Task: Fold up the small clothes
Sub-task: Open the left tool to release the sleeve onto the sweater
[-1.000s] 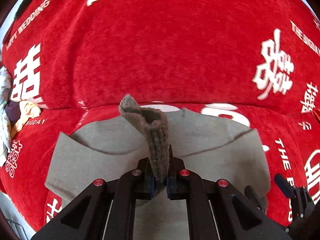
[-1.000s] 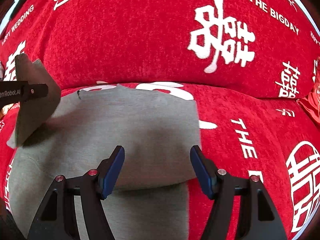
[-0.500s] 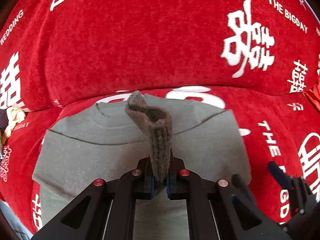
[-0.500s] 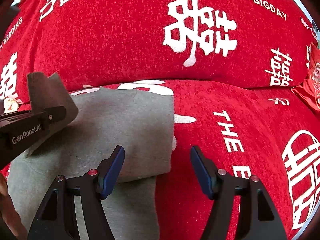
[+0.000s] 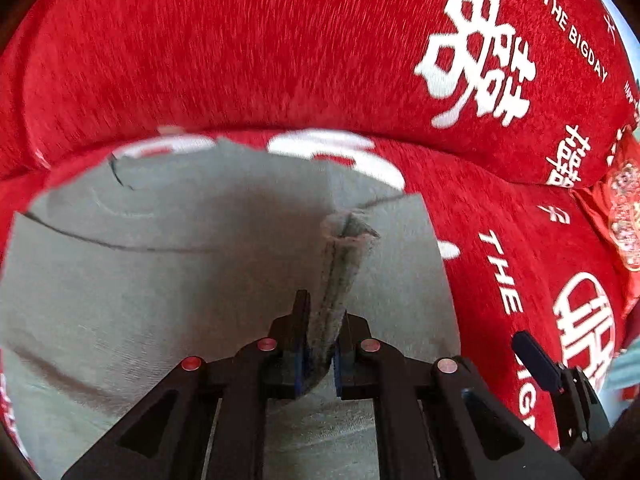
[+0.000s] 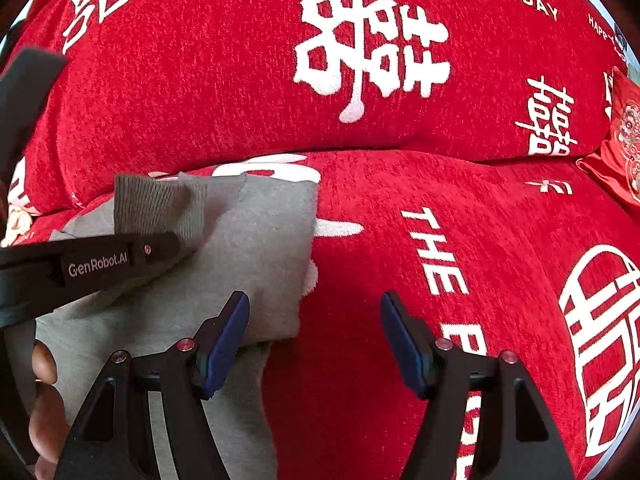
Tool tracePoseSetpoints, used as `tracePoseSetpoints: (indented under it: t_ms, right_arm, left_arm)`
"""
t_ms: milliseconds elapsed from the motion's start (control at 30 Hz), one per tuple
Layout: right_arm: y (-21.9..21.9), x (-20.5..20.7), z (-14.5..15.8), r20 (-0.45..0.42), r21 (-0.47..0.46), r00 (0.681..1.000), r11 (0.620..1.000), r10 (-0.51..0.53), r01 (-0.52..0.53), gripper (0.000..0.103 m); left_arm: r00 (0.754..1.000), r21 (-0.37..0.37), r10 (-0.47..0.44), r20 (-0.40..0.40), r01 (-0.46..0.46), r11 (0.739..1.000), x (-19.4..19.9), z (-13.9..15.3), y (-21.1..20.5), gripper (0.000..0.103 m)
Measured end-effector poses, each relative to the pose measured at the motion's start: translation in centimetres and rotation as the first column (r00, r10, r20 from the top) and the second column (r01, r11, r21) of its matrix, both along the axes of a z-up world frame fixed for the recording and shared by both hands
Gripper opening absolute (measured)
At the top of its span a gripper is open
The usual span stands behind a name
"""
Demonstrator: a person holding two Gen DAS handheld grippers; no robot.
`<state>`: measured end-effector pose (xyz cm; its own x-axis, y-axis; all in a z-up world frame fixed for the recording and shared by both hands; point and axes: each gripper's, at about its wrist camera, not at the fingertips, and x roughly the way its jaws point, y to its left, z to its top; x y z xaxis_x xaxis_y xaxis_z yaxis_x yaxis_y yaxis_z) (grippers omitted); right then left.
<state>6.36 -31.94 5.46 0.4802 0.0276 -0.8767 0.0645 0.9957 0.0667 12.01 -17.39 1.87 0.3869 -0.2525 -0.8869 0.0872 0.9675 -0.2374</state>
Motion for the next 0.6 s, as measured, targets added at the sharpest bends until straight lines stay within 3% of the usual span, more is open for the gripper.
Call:
tracePoseSetpoints:
  t_ms: [33, 67, 100, 267, 600]
  right_arm:
    - [-0.1, -0.1, -0.1, -0.002, -0.001, 1.000, 1.000, -0.002, 0.002, 0.071]
    - [-0.1, -0.2, -0.2, -0.004, 0.000, 1.000, 1.000, -0.003, 0.003, 0.071]
    - [-0.2, -0.3, -0.2, -0.005, 0.000, 1.000, 1.000, -0.004, 0.004, 0.071]
    - [0.0, -0.7, 0.0, -0.005, -0.005, 1.000, 1.000, -0.001, 0.001, 0.071]
    - [2.2, -0.2, 2.3, 0.060, 0.036, 0.998, 0.999, 0.022, -0.024, 0.071]
  left_arm:
    - [1.000, -0.030, 0.004, -0.018, -0.004, 1.000, 0.1, -0.4, 0.4, 0.052]
    - [0.999, -0.053, 0.024, -0.028, -0.025, 0.998, 0.1, -0.7, 0.9, 0.090]
    - [0.998, -0.073, 0.062, -0.019, -0.063, 0.995, -0.1, -0.9, 1.6, 0.101]
    - [0.995, -0.160, 0.096, -0.026, -0.098, 0.982, -0.5, -1.0, 4.0, 0.101]
    - [0.984, -0.176, 0.083, 0.160, -0.054, 0.983, -5.6, 3.4, 10.8, 0.101]
